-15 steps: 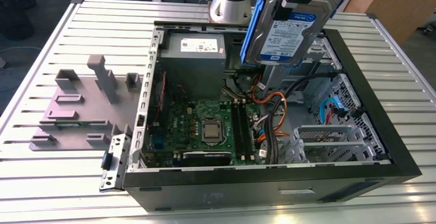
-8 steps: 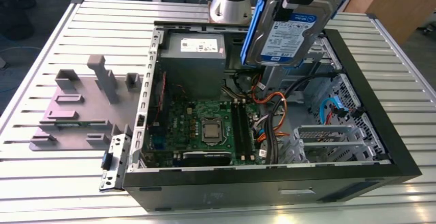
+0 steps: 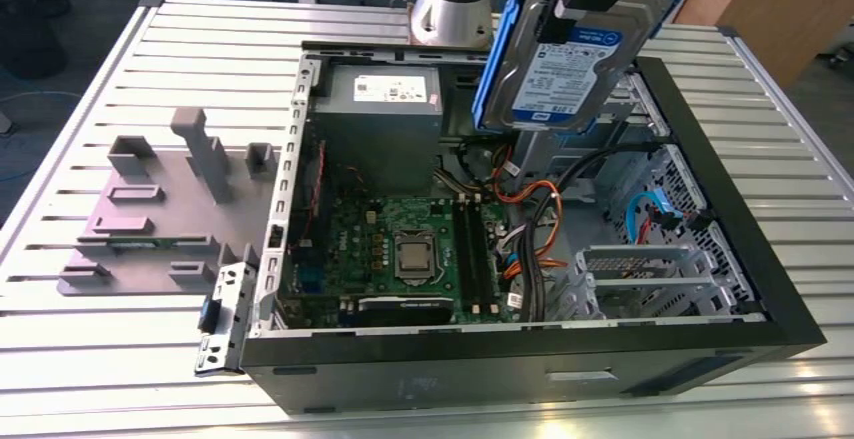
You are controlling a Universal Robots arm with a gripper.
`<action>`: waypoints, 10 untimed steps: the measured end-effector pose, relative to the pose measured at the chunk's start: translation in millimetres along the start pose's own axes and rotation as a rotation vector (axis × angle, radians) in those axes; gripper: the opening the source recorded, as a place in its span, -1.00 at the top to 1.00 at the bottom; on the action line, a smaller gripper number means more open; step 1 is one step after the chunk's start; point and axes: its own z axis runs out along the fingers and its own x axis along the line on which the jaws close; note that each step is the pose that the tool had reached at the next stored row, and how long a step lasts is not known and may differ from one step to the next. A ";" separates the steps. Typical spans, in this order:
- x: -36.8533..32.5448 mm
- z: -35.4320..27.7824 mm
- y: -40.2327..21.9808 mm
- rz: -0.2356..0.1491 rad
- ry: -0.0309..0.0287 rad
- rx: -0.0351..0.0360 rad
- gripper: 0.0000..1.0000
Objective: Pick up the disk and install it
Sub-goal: 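Insert the disk into the insertion slot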
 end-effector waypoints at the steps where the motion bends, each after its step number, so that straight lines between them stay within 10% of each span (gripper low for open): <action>1: 0.2 0.0 -0.1 0.000 0.0001 -0.0001 0.26; 10: 2.2 -0.1 -0.8 0.000 0.0000 -0.0001 0.26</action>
